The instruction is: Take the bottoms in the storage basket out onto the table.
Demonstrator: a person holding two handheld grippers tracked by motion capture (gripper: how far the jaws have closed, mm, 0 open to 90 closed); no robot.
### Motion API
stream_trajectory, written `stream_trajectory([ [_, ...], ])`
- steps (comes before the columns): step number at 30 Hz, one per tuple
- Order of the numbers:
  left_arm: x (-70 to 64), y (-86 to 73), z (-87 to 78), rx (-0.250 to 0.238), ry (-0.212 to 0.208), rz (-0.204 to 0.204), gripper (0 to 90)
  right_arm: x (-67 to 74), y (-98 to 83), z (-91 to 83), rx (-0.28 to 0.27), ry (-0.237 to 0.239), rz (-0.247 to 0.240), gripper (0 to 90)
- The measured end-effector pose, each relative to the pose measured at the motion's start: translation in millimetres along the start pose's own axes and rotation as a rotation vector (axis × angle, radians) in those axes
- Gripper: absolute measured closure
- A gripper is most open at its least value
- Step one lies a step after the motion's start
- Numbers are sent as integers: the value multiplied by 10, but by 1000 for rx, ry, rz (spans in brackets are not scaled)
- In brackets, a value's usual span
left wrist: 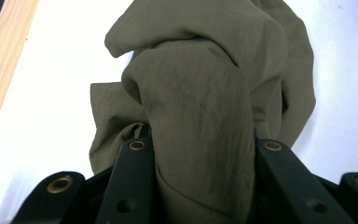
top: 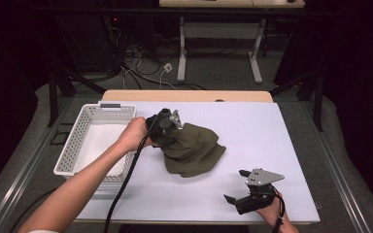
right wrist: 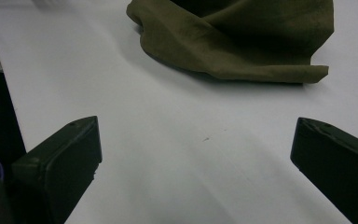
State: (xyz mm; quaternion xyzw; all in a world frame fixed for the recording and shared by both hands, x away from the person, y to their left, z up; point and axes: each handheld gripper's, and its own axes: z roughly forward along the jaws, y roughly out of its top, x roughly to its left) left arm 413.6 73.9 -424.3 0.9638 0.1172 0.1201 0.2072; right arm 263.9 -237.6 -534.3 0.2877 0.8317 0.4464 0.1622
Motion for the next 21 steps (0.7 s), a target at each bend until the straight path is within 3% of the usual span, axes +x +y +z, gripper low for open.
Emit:
stream_trajectory([
  [9,-111,-106,108,-61,-8,-60,681,-1,-1,9,6,-1,-1,12],
  [16,-222,-195,224,-103,-21,-77,664,0,0,7,8,-5,4,12],
  [21,-294,-250,311,-127,-51,-101,657,-6,2,10,14,-7,6,12],
])
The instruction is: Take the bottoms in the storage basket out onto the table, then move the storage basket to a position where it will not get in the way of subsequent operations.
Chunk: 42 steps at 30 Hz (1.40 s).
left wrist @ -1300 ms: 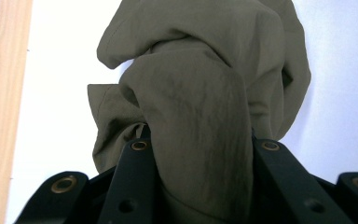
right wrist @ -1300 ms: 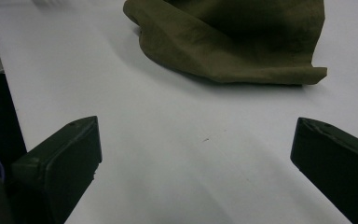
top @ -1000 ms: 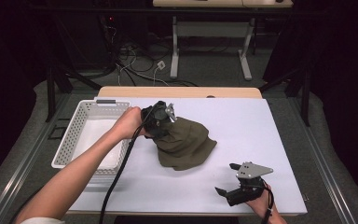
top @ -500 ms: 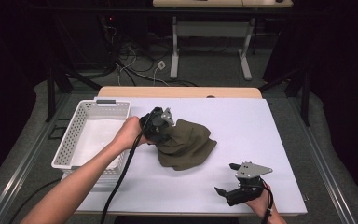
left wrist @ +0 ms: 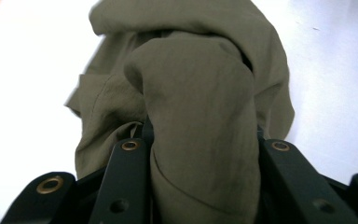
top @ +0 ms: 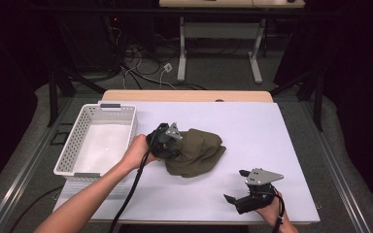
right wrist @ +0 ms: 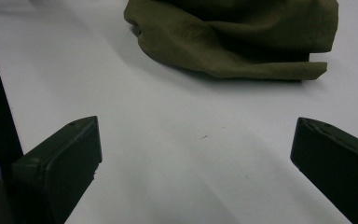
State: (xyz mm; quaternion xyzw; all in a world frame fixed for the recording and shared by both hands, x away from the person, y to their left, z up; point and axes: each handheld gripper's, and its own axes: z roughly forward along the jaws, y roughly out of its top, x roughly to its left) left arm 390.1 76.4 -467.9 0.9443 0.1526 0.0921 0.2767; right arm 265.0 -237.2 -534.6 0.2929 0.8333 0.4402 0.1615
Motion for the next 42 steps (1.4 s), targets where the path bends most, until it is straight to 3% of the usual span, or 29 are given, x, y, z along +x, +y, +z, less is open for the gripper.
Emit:
stream_trajectory([
  [10,-142,-156,128,-55,-23,-22,641,-15,6,1,1,-12,5,12],
  [18,-299,-253,164,-107,14,-14,592,-14,12,16,12,-19,10,11],
  [29,-396,-343,82,-227,12,-59,145,-24,47,46,29,-38,24,11],
  [34,-433,-392,-17,-273,23,-90,41,-33,99,68,46,-48,29,11],
  [42,-464,-522,-125,-271,60,-126,0,-61,238,164,69,-62,24,11],
])
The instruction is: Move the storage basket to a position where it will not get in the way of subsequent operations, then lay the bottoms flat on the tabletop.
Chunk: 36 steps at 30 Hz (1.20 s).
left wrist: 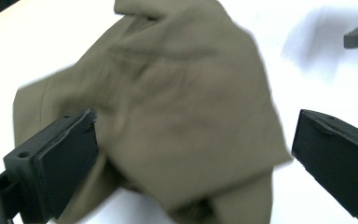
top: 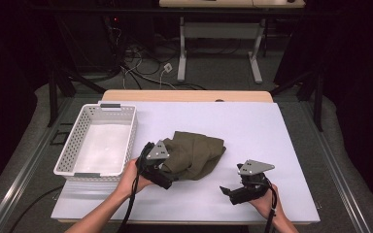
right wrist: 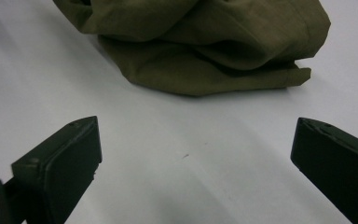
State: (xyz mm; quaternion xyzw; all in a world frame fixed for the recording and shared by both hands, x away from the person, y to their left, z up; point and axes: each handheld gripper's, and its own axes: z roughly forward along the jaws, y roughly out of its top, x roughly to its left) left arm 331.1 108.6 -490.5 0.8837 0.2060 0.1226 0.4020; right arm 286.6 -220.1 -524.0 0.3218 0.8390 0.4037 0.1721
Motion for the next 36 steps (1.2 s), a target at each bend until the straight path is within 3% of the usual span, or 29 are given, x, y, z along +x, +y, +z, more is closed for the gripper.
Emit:
stream_trajectory([
  [10,-23,-187,7,52,30,-35,42,-8,213,137,14,3,-19,13],
  [13,-12,-193,15,48,46,-39,110,1,287,173,17,7,-28,13],
  [18,5,-225,57,46,13,-46,186,12,406,246,17,10,-41,16],
  [24,-3,-238,112,35,2,-44,273,32,542,360,28,20,-59,19],
  [30,-17,-230,171,15,2,-39,429,59,680,521,49,32,-78,31],
  [34,-31,-225,195,-5,0,-37,533,92,695,639,82,41,-83,71],
  [36,-41,-226,205,-11,-4,-36,569,109,673,672,86,39,-95,146],
])
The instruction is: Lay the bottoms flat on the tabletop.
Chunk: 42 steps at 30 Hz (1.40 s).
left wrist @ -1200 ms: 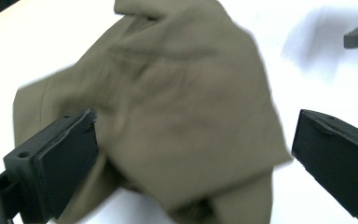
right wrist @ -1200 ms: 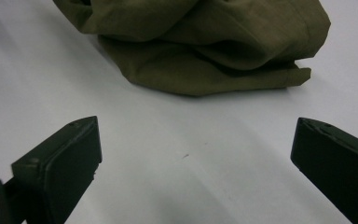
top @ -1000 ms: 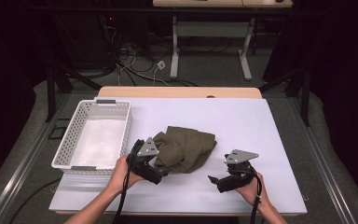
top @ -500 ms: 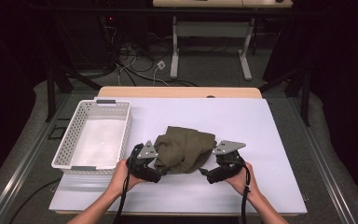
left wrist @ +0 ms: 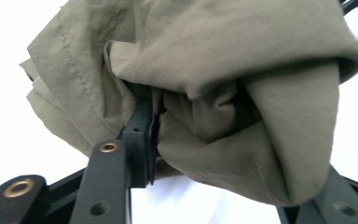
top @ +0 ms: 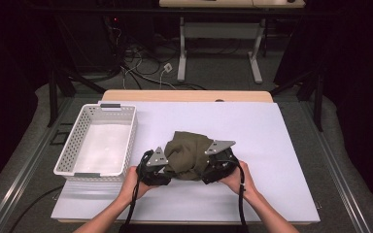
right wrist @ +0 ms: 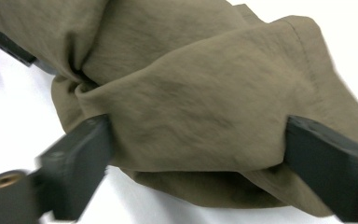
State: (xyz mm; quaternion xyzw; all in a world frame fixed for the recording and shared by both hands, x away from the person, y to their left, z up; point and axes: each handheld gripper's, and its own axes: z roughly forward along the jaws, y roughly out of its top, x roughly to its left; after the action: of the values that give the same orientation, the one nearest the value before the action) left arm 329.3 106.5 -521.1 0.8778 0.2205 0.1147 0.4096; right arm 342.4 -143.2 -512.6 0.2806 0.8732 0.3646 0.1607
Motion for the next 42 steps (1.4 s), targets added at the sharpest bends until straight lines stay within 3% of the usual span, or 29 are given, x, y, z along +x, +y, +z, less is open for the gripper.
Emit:
stream_trajectory([
  [4,-13,-3,22,-13,-9,-4,639,32,-40,54,12,-11,-14,290],
  [6,-21,-10,26,-23,-8,-12,661,48,-56,65,9,-32,-20,428],
  [14,-19,-4,5,-52,-1,-12,663,36,-102,45,-15,-30,-1,779],
  [16,-11,1,-9,-53,0,-11,603,50,-106,41,-18,-38,-14,816],
  [19,-4,4,-19,-40,20,-17,401,56,-107,14,-29,-43,-14,847],
  [23,10,-15,-18,-19,16,-32,209,73,-100,-33,-45,-56,-22,864],
  [27,23,-34,7,-2,45,-44,156,61,-88,-99,-65,-63,-20,866],
  [30,60,-46,59,-3,49,-59,193,40,-88,-113,-70,-62,-7,865],
  [36,100,-64,199,-65,15,-76,516,5,-118,-18,-44,-49,9,845],
  [38,82,-54,214,-96,33,-77,615,-6,-134,9,-36,-49,28,841],
  [42,82,-21,202,-132,30,-104,693,-11,-127,-8,-37,-49,35,808],
])
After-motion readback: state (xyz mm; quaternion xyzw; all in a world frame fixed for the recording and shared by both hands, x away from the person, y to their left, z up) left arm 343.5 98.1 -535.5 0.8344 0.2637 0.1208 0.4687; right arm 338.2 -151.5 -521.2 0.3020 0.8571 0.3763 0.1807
